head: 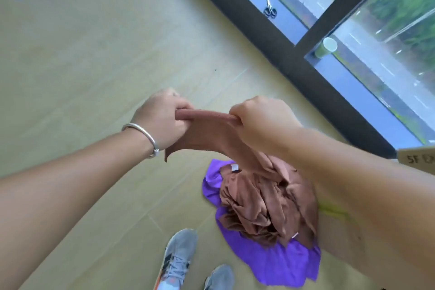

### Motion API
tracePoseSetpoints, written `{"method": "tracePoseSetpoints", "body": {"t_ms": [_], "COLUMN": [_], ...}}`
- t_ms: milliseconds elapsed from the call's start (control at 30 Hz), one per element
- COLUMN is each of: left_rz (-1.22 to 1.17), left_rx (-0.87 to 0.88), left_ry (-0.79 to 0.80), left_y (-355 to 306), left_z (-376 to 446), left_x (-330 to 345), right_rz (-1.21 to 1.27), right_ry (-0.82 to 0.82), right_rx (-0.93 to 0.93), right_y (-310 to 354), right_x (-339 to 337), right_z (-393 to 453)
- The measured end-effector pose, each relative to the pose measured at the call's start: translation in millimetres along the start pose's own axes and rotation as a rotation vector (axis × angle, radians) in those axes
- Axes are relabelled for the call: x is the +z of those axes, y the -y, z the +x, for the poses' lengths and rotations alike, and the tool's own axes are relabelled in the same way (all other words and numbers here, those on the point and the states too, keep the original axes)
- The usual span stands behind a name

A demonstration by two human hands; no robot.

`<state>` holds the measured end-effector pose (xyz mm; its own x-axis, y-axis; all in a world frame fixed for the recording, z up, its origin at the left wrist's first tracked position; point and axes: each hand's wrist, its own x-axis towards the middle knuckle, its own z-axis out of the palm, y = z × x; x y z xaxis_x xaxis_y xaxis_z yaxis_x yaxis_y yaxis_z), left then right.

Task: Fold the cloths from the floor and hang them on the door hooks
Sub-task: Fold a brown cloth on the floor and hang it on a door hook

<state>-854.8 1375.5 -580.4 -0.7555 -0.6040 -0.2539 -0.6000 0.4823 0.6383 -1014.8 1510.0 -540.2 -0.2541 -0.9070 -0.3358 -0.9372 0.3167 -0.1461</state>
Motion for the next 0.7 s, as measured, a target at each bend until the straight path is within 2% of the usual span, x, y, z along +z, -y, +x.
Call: {"method": "tracePoseSetpoints", "body": {"t_ms": [100, 167, 267, 367, 467, 567, 700], "left_rz": [-0.212, -0.285, -0.267, -0.121, 0.067, 0.246, 0.287], "left_rx": [0.002, -0.002, 0.070, 0.158, 0.237, 0.332, 0.130], "left_ry": [-0.084, -0.229, -0.546, -0.734, -0.741, -0.743, -0.616], "left_y": [15, 24, 32, 32, 30, 29, 42], "left_z": [-24, -49, -85, -131, -184, -236, -298], "left_x": [-54, -90, -135, -163, -162, -127, -34], "right_rz": [-0.003, -0.003, 0.011, 0.030, 0.029, 0.031, -0.068], "right_ry": [-0.089, -0.176, -0.296, -0.317, -0.309, -0.245, -0.117], "right_rx": [-0.118, -0.205, -0.309, -0.379, -0.439, -0.460, -0.439], "right_y": [39, 68, 106, 134, 150, 158, 162], "right_x": [-47, -72, -100, -107, -89, -42, 50], "right_z": [15, 20, 19, 13, -2, -27, -63]}}
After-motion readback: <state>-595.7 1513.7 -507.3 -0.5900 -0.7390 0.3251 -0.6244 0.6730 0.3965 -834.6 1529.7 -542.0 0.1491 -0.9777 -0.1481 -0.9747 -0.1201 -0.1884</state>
